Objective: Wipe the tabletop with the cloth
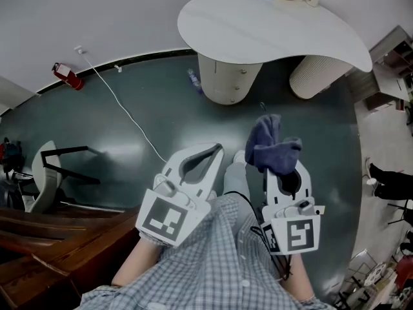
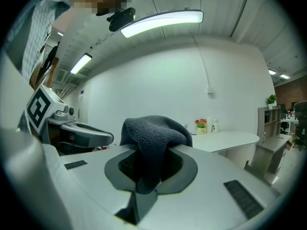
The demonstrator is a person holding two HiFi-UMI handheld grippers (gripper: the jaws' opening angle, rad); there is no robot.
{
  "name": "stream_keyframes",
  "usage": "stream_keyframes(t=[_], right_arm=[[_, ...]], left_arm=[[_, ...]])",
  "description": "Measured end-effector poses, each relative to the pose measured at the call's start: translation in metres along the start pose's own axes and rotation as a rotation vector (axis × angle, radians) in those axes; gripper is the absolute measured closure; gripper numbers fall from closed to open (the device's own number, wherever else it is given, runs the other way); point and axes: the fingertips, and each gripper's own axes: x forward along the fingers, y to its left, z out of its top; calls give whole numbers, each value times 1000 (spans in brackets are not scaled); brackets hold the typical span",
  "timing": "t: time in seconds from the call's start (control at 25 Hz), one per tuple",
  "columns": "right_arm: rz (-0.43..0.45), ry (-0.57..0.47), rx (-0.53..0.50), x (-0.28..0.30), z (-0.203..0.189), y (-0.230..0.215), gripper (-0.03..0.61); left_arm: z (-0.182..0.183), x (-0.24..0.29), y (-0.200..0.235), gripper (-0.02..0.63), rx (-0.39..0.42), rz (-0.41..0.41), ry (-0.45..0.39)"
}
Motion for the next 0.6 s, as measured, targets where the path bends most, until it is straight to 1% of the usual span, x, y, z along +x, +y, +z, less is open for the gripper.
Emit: stream_keyframes(t=[0.2,0.32,0.6], right_arm=[[46,4,-10,31,-1,-16,541],[81,3,-28,51,1,-25,541],[149,-16,-3,106,12,-51,541]], left_arm=[[3,22,16,612,1,37,9],[11,39,22,612,33,40,12],[30,75,43,612,77,89,34]])
